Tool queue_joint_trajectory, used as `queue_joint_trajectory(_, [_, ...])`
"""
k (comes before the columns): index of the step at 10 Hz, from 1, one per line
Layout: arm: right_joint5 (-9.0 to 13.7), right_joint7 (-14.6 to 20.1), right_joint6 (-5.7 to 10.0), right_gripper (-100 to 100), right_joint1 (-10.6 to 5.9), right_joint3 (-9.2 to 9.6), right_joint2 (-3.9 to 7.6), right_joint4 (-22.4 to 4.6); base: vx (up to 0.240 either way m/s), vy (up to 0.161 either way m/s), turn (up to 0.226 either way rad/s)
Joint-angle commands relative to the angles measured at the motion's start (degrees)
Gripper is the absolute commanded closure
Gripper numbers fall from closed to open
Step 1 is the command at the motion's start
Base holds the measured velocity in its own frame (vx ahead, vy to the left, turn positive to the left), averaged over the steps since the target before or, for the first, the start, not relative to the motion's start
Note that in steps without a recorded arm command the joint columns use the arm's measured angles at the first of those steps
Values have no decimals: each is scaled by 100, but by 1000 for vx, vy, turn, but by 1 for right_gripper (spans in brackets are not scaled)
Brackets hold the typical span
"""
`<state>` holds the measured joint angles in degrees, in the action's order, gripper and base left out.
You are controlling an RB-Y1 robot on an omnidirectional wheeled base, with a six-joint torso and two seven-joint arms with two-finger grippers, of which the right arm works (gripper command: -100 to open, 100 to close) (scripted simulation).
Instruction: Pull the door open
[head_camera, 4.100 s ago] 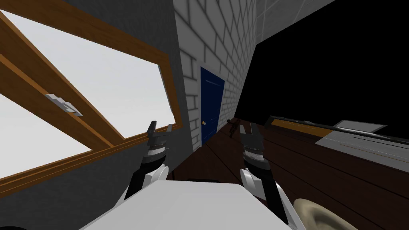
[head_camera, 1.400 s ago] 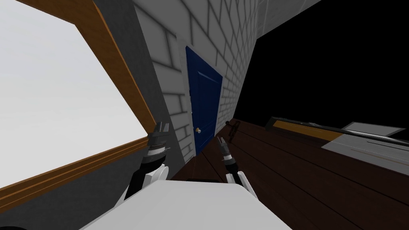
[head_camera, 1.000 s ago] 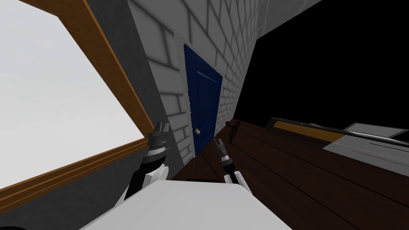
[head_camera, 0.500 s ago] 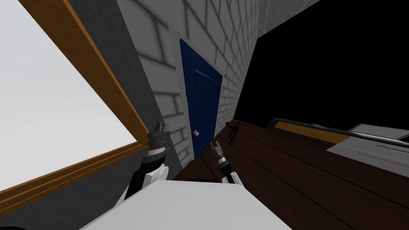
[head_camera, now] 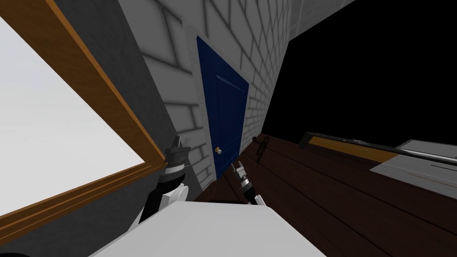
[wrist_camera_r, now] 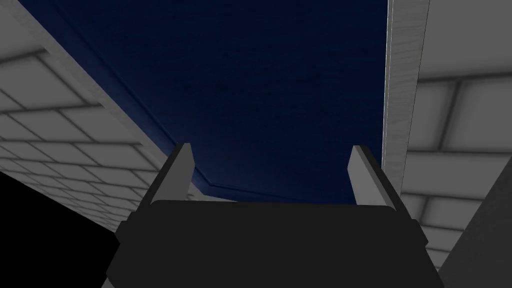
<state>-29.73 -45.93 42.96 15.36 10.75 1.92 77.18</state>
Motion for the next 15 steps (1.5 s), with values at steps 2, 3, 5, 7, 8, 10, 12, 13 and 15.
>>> queue_joint_trajectory(2, [-175,-378,38,-100,-133,105,-32,-382,99,-33,17])
queue_joint_trajectory(3, [-238,-520,71,-100,-171,142,-58,-532,106,-26,23])
queue_joint_trajectory(5, [-363,-805,135,-100,-246,217,-109,-834,100,-23,18])
queue_joint_trajectory(7, [-470,-1050,191,-100,-310,281,-165,-1093,83,-9,27])
queue_joint_trajectory(8, [-524,-1172,218,-100,-342,313,-193,-1223,100,5,30])
queue_joint_trajectory(10, [-621,-1392,268,-100,-400,371,-249,-1456,106,-2,30])
queue_joint_trajectory(12, [-706,-1587,313,-100,-452,422,-304,-1662,97,-7,41])
queue_joint_trajectory(13, [-749,-1685,335,-100,-478,448,-332,-1766,102,-1,40])
queue_joint_trajectory(15, [-838,-1888,381,-100,-531,501,-402,-1981,140,21,71])
